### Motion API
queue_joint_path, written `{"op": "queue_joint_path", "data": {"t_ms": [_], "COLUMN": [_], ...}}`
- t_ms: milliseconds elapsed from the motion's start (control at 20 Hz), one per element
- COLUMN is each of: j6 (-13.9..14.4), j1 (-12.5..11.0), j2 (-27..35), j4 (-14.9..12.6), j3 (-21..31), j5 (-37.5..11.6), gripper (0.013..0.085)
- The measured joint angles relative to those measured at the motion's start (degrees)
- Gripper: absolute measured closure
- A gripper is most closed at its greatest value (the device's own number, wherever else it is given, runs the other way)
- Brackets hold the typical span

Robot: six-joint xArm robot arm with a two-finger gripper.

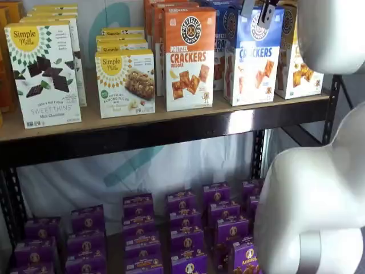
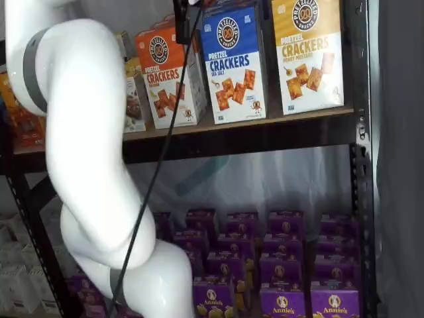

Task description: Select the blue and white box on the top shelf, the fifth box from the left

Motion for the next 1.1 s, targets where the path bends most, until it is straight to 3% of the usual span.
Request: {"op": "queue_joint_path", "data": {"t_ms": [100,250,450,650,700,900,1100], "j6": [0.0,0.0,0.1,0.0,-0.1,-1.2,-2.1], "j1": [1.5,1.7,0.4,-3.0,-3.3,-3.3,-4.0], "j2": [-0.9,-2.0,-3.5,-5.5,-6.0,-6.8,-6.5], "j4": [-2.6,-2.8,0.7,8.2,9.0,7.9,8.9], "j3": [1.5,3.6,5.9,8.2,8.9,10.3,11.2], "j5": [-1.4,-2.8,-5.1,-9.5,-11.2,-16.7,-21.2], "gripper": [0.0130,0.0130,0.0130,0.0130,0.0130,0.0130,0.0130]}}
